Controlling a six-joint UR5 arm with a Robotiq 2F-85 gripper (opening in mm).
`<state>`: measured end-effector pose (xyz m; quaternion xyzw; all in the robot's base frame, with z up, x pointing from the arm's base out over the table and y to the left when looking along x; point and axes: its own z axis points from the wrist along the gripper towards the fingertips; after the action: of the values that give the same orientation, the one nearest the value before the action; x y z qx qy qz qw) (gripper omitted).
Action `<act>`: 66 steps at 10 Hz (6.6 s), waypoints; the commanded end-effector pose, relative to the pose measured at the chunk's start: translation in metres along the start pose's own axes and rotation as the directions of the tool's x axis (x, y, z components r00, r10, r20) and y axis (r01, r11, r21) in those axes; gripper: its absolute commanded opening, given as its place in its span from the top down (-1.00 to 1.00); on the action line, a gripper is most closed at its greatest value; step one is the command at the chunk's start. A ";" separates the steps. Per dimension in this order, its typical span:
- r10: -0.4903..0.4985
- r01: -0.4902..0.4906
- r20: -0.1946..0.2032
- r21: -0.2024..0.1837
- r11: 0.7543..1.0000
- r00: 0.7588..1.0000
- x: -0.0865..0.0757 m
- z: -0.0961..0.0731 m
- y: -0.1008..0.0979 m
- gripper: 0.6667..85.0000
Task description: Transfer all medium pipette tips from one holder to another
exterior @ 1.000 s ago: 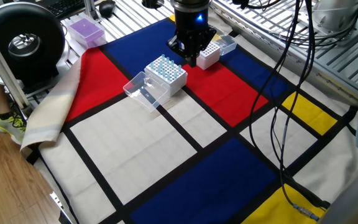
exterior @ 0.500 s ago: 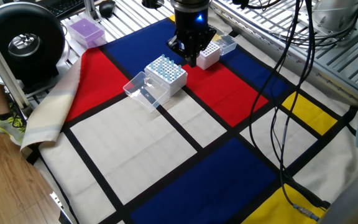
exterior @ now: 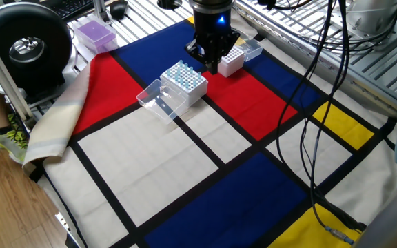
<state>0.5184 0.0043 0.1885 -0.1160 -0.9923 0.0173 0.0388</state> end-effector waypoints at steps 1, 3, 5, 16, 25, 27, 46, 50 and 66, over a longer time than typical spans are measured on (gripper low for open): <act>-0.001 0.001 -0.001 -0.012 1.000 1.000 0.000 -0.001 0.003 0.99; -0.007 0.007 -0.002 -0.009 1.000 1.000 0.001 -0.001 0.002 0.99; -0.007 0.007 -0.002 -0.009 1.000 1.000 0.001 -0.001 0.002 0.99; 0.079 -0.079 -0.007 0.012 0.997 0.997 0.002 -0.001 -0.003 0.99; 0.057 -0.057 -0.010 0.020 0.998 0.998 0.002 -0.001 -0.006 0.99; 0.058 -0.058 -0.011 0.021 0.998 0.998 0.002 -0.001 -0.006 0.99; 0.053 -0.053 -0.011 0.017 0.998 0.999 0.002 -0.001 -0.005 0.99; 0.047 -0.047 -0.010 0.015 0.999 0.999 0.002 -0.001 -0.005 0.99; 0.047 -0.047 -0.009 0.013 0.999 0.999 0.002 -0.001 -0.005 0.99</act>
<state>0.5150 -0.0028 0.1888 -0.1385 -0.9889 0.0306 0.0438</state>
